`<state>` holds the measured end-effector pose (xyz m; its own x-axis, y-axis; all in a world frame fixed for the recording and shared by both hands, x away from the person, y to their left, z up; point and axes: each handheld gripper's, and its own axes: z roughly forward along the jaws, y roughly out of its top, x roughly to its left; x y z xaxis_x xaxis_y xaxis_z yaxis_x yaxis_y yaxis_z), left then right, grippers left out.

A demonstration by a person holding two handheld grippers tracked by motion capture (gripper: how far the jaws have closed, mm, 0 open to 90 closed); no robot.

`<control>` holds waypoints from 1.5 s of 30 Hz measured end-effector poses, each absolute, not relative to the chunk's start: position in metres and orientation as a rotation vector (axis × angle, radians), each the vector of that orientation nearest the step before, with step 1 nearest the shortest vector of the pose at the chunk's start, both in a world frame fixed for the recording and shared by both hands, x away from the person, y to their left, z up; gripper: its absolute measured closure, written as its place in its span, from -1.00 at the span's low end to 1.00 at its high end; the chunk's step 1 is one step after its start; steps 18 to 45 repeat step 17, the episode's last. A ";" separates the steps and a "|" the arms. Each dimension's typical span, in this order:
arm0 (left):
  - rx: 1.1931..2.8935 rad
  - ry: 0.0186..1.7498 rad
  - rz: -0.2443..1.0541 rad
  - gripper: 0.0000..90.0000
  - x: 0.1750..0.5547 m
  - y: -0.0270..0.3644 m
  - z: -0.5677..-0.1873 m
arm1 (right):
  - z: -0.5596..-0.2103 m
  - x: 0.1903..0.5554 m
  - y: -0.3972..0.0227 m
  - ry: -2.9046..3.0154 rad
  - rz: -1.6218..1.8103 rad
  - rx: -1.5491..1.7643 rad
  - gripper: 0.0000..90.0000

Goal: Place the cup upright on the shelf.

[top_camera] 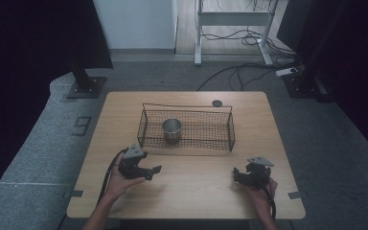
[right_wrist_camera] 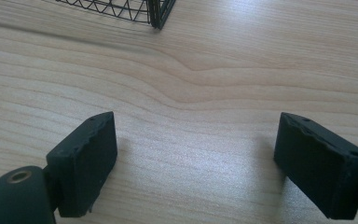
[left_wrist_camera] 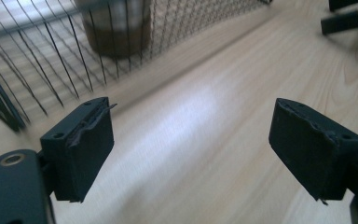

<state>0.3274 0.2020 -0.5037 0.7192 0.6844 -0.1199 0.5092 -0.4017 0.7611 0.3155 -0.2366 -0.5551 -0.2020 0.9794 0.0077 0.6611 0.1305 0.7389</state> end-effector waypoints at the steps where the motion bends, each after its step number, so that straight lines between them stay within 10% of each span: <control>1: 2.093 0.908 0.268 -0.69 0.325 0.203 -0.507 | -0.555 0.316 -0.237 1.925 0.857 1.575 -0.71; 45: 2.061 0.942 0.259 -0.69 0.312 0.211 -0.524 | -0.555 0.316 -0.236 1.925 0.858 1.576 -0.71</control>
